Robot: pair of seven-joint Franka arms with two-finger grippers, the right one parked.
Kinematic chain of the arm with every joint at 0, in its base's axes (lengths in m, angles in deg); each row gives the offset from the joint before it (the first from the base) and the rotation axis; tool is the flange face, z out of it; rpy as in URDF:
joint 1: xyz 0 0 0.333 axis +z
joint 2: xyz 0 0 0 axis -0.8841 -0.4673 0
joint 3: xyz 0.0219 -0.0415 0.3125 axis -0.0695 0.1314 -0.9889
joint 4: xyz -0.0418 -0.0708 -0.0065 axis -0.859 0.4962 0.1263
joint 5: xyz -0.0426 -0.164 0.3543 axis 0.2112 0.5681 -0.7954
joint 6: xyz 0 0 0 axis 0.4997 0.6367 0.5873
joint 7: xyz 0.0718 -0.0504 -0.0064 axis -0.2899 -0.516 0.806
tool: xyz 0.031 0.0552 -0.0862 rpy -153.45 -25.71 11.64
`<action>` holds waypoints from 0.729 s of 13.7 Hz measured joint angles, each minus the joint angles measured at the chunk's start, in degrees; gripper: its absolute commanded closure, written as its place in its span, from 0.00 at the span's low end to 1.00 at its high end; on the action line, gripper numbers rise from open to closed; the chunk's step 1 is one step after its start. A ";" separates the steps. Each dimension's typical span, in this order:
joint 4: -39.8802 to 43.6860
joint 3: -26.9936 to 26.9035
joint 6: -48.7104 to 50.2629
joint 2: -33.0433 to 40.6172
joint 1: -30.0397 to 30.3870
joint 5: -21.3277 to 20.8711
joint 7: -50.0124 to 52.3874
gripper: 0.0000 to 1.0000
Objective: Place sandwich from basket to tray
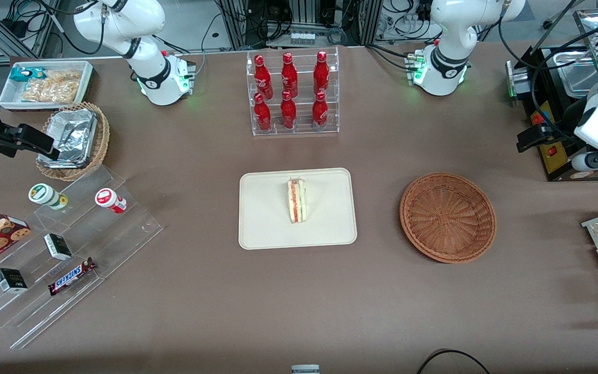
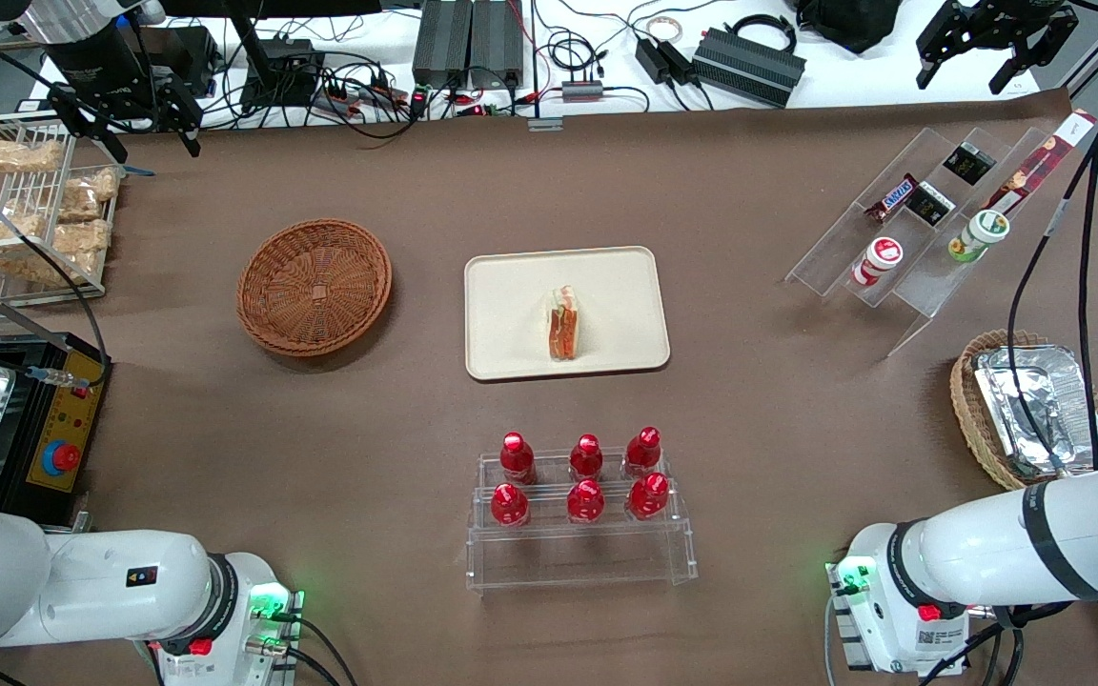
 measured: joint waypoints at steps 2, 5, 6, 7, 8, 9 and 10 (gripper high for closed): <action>1.33 0.31 -0.88 -0.49 -0.09 0.00 -0.28 0.00; 1.61 0.55 -5.13 -0.84 -0.20 0.00 -0.82 0.00; 1.61 0.58 -5.34 -0.89 -0.22 -0.01 -1.98 0.00; 1.65 0.57 -5.34 -0.88 -0.21 -0.01 -3.84 0.00; 1.71 0.53 -5.34 -0.88 -0.20 -0.01 -5.02 0.00; 1.75 0.52 -5.34 -0.88 -0.19 -0.01 -5.27 0.00; 1.77 0.51 -5.34 -0.88 -0.19 -0.01 -5.24 0.00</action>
